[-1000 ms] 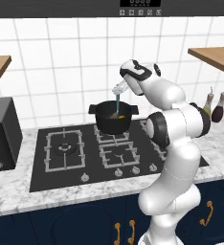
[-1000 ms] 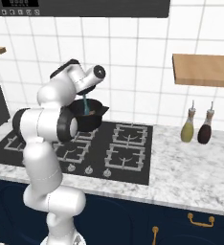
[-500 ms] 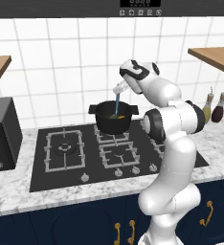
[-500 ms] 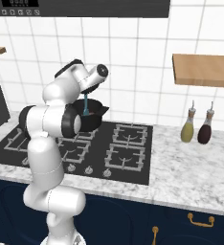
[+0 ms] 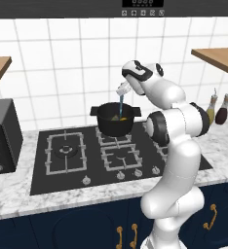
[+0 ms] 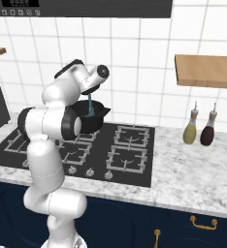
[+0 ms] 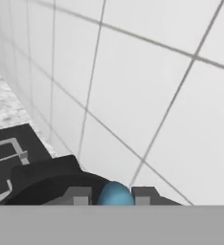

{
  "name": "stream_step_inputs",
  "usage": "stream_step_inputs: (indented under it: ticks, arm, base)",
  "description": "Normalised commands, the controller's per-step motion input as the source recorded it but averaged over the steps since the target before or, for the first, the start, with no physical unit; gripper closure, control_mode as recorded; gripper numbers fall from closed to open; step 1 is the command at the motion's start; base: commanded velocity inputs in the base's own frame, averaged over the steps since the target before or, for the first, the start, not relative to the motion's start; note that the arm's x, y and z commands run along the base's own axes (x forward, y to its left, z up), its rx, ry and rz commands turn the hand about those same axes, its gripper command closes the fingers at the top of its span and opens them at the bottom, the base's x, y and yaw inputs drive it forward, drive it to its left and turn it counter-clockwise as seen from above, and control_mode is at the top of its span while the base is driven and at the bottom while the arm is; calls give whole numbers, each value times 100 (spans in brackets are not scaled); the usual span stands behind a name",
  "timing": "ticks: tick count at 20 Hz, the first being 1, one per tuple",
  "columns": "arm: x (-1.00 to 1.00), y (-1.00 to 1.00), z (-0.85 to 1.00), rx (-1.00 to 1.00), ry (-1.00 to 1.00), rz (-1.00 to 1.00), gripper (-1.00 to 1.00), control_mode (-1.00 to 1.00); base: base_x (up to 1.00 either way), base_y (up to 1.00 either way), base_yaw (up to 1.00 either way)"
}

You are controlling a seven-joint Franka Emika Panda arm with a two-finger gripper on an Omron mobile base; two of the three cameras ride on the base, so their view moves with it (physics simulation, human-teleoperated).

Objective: Put the lemon and cucumber in the pot. Retrieve the spatula and lightly stir the vegetables in the pot.

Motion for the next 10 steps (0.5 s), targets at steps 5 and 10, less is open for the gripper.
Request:
stream_step_inputs:
  ticks: [5,10]
  arm:
    - [6,0,-79,-7,8,0,100,-100]
    - [-23,0,-65,0,16,1,100,-100]
  base:
    - [0,0,0]
    - [0,0,0]
